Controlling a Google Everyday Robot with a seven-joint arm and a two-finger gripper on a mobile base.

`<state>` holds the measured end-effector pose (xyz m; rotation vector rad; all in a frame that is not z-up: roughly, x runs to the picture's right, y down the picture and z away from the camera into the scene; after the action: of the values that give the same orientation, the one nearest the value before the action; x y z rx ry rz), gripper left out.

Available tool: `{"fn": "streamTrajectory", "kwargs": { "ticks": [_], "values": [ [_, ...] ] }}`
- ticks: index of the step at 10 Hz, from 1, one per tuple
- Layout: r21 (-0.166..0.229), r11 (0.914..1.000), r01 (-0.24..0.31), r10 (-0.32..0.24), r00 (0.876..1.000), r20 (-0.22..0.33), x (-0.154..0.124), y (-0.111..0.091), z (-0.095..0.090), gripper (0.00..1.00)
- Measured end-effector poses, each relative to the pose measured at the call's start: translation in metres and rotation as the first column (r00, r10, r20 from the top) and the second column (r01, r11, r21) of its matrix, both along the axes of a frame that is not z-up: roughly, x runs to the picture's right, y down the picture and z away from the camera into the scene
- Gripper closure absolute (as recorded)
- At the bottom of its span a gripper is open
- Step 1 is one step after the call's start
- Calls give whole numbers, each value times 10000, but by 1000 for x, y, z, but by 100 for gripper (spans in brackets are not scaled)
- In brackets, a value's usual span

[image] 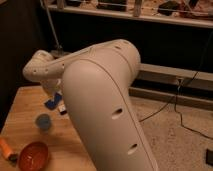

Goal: Move the arm in a circular motion

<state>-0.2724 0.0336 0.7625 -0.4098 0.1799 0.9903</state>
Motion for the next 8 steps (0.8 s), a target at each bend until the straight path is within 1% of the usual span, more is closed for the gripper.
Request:
{"fn": "streamTrajectory", "kwargs": {
  "ticks": [2, 3, 4, 5, 8],
  "values": [
    [-189, 9991, 390, -386, 9990, 209, 3, 33, -19, 35],
    [-341, 9971, 683, -675, 9974, 246, 11, 53, -29, 35],
    [-435, 9946, 946, -934, 9952, 283, 18, 68, -36, 35],
    [-597, 9898, 1295, -1274, 9911, 378, 27, 89, -48, 35],
    [-834, 9779, 1918, -1878, 9808, 536, 53, 128, -71, 35]
  ]
}}
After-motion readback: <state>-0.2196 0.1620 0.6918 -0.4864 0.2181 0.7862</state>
